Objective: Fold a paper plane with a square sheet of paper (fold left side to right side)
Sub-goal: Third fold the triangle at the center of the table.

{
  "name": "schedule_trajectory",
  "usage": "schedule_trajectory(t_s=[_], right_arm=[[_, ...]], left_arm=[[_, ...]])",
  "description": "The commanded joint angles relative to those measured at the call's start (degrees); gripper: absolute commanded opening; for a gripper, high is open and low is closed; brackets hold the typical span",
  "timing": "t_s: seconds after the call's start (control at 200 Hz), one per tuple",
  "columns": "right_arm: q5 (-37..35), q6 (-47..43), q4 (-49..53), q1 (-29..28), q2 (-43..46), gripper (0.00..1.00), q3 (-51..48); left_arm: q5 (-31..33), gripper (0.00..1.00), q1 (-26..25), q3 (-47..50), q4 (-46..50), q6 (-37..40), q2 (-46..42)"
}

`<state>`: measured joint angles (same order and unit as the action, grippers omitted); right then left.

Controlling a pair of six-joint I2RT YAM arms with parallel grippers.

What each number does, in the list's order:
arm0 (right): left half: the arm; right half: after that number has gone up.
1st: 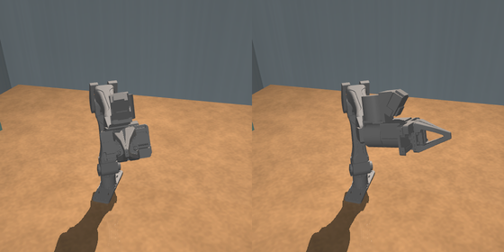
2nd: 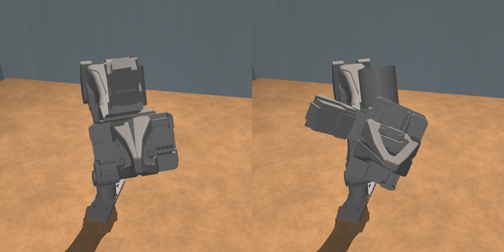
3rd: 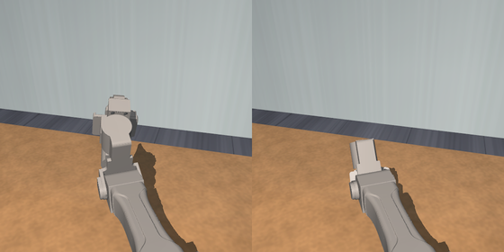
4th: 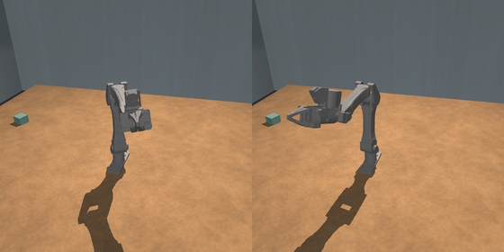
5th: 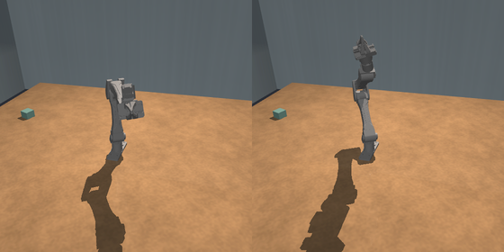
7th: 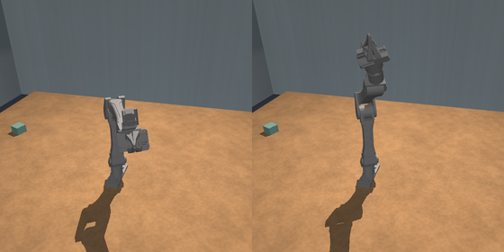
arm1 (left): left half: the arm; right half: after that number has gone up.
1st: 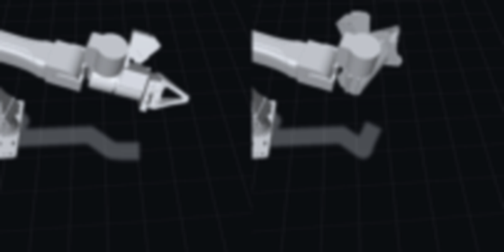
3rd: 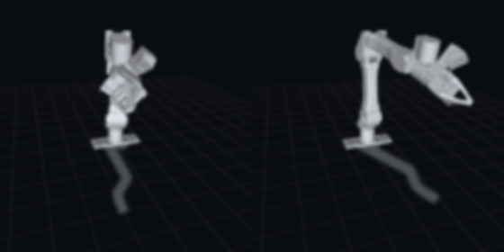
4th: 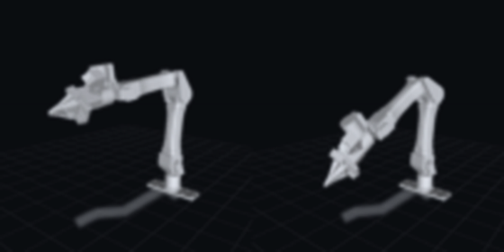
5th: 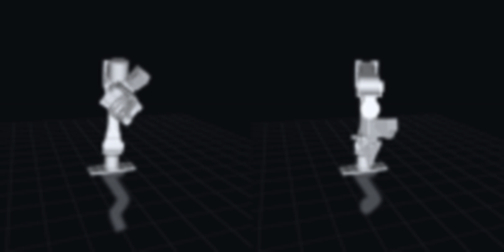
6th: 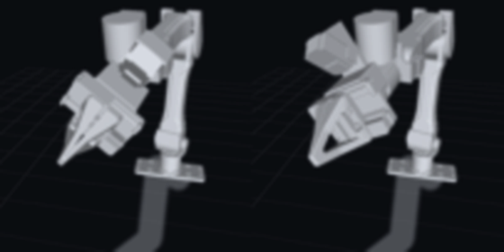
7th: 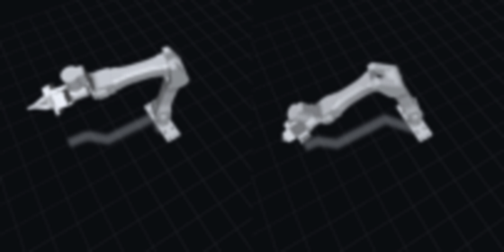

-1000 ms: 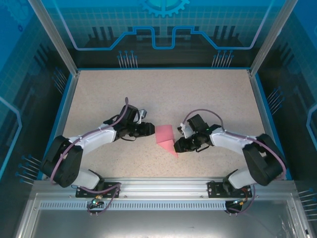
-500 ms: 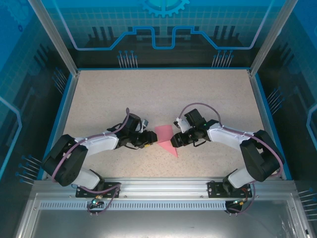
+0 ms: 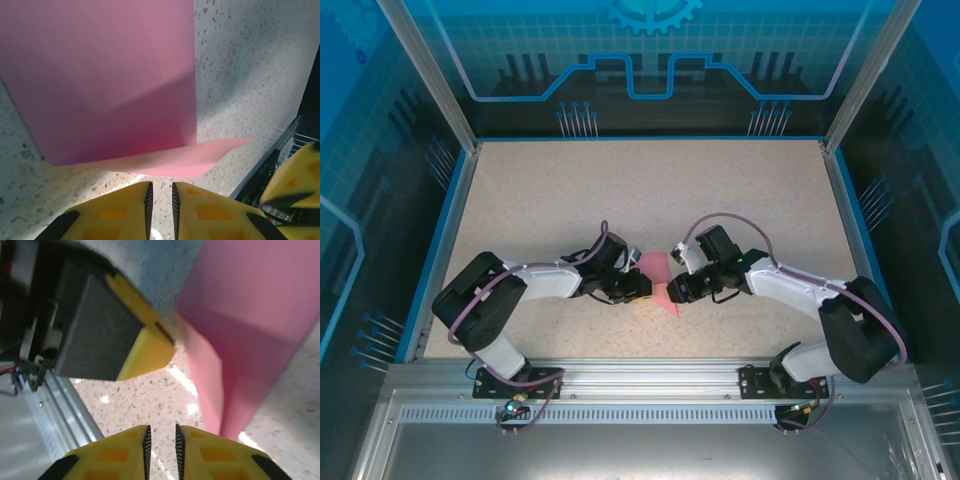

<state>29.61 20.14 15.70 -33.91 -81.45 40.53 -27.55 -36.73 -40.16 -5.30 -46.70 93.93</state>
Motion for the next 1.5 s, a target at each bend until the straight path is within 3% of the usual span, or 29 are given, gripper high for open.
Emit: schedule_trajectory(t_s=[0.0,0.28,0.665,1.075,1.256,1.496], right_arm=[[4.29,3.37,-2.08,-1.84,-5.25,0.18,1.25],[-1.73,6.26,1.72,-1.90,-13.64,0.14,4.44],[-5.91,5.39,6.78,-1.86,-17.01,0.07,4.90],[-7.89,4.32,8.76,-1.85,-18.39,0.05,4.70],[-7.98,4.29,8.80,-1.77,-18.39,0.05,4.54],[-7.83,4.16,9.16,-1.78,-18.22,0.05,3.94]], left_arm=[[-1.48,0.21,-0.44,-1.80,-0.77,-0.68,0.90],[-1.72,0.22,-0.93,-2.51,-1.02,-0.37,3.38],[-1.19,0.21,-0.95,-4.73,0.25,0.81,7.13],[6.39,0.19,-0.45,-6.69,12.60,7.16,7.07],[8.69,0.18,1.01,-5.45,14.39,8.78,6.59],[8.83,0.18,6.63,-3.88,13.92,11.31,6.58]])
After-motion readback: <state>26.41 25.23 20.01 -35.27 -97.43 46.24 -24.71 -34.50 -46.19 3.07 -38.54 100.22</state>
